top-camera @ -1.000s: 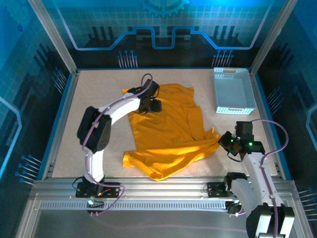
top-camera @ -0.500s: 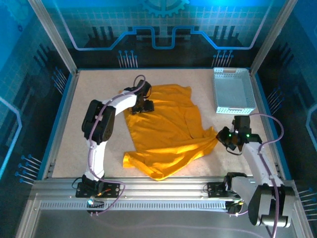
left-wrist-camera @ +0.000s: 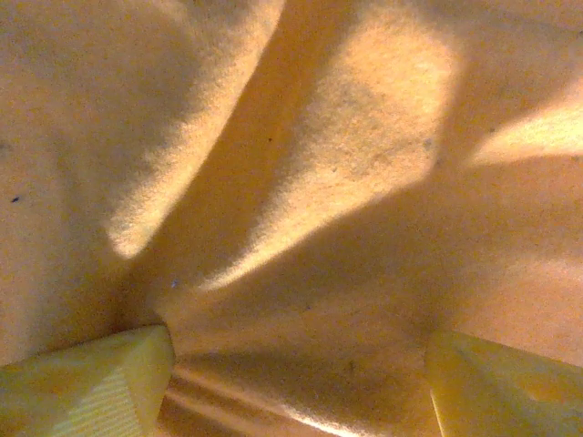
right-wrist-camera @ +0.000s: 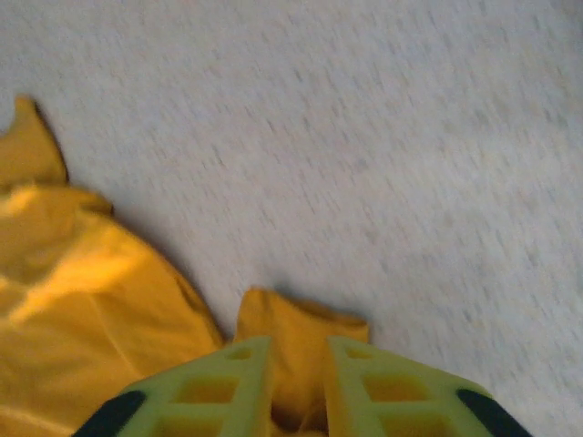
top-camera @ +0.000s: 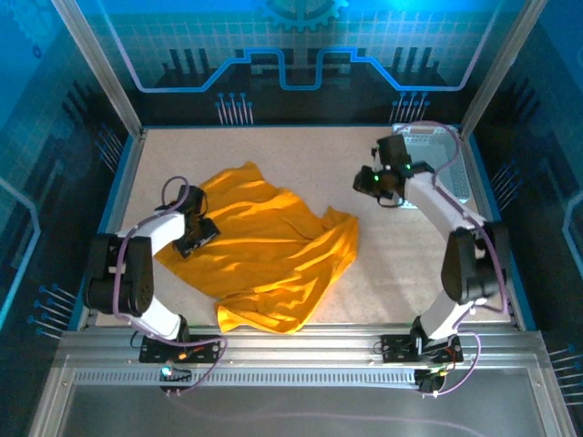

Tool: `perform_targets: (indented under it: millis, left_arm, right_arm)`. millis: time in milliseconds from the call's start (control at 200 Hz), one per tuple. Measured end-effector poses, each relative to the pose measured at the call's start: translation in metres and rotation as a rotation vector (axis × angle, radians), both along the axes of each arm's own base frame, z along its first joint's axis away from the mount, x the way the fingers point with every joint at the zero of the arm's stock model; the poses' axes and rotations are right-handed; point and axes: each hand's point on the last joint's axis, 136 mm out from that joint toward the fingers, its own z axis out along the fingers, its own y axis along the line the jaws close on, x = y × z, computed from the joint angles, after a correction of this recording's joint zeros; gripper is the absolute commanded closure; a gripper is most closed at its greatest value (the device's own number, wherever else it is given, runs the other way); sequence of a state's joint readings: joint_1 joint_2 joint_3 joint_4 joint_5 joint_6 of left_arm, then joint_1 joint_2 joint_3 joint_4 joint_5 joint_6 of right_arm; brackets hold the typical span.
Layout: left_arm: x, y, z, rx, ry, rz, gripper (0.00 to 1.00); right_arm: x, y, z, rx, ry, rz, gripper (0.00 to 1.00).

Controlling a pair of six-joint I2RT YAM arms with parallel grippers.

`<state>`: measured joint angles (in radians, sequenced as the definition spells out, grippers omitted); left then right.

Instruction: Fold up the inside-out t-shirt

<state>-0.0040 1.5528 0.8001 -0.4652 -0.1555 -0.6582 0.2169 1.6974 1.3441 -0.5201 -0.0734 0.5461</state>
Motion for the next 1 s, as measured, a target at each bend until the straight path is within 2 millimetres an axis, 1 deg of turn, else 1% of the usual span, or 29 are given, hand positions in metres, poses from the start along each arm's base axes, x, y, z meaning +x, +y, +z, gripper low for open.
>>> perform_targets:
  millis: [45, 85, 170, 220, 295, 355, 425, 465, 495, 560, 605, 655, 745, 810, 890, 1000]
  left_arm:
    - [-0.004, 0.003, 0.002, 0.003, 0.0, 0.011, 0.25]
    - [-0.006, 0.003, 0.006, 0.004, -0.004, 0.012, 0.25]
    - [-0.003, 0.0, 0.022, 0.011, -0.048, -0.007, 0.23]
    - [0.005, -0.006, 0.037, 0.018, -0.082, -0.034, 0.23]
    - [0.032, -0.02, 0.066, 0.028, -0.151, -0.092, 0.21]
    - [0.067, -0.031, 0.094, 0.037, -0.218, -0.136, 0.2]
    - [0.107, -0.04, 0.115, 0.047, -0.276, -0.168, 0.2]
    - [0.127, -0.042, 0.12, 0.056, -0.29, -0.177, 0.2]
    - [0.141, -0.043, 0.121, 0.062, -0.295, -0.184, 0.2]
    - [0.169, -0.047, 0.117, 0.07, -0.296, -0.211, 0.22]
    - [0.186, -0.052, 0.108, 0.063, -0.287, -0.235, 0.22]
    - [0.2, -0.059, 0.098, 0.043, -0.275, -0.266, 0.22]
    - [0.224, -0.072, 0.082, 0.007, -0.264, -0.315, 0.22]
    - [0.238, -0.081, 0.075, -0.005, -0.258, -0.345, 0.22]
    - [0.255, -0.091, 0.073, 0.006, -0.262, -0.374, 0.22]
    - [0.278, -0.097, 0.076, 0.067, -0.273, -0.395, 0.22]
  right_arm:
    - [0.01, 0.002, 0.006, -0.026, -0.019, 0.01, 0.61]
    - [0.011, 0.003, 0.009, -0.044, -0.028, 0.019, 0.59]
    - [-0.001, 0.013, 0.015, -0.076, -0.032, 0.056, 0.56]
    - [-0.014, 0.025, 0.016, -0.084, -0.031, 0.095, 0.53]
    - [-0.039, 0.042, 0.008, -0.096, -0.012, 0.155, 0.51]
    - [-0.057, 0.049, -0.006, -0.104, 0.019, 0.186, 0.5]
    - [-0.072, 0.043, -0.028, -0.117, 0.072, 0.183, 0.5]
    - [-0.08, 0.036, -0.042, -0.128, 0.109, 0.172, 0.5]
    - [-0.085, 0.031, -0.051, -0.135, 0.135, 0.164, 0.5]
    - [-0.095, 0.025, -0.065, -0.149, 0.174, 0.154, 0.5]
    - [-0.101, 0.024, -0.071, -0.154, 0.189, 0.152, 0.5]
    - [-0.106, 0.023, -0.076, -0.157, 0.199, 0.149, 0.5]
    - [-0.115, 0.02, -0.081, -0.156, 0.205, 0.141, 0.49]
    - [-0.12, 0.018, -0.082, -0.152, 0.203, 0.132, 0.46]
    - [-0.124, 0.015, -0.083, -0.151, 0.196, 0.118, 0.46]
    - [-0.125, 0.013, -0.087, -0.156, 0.197, 0.107, 0.46]
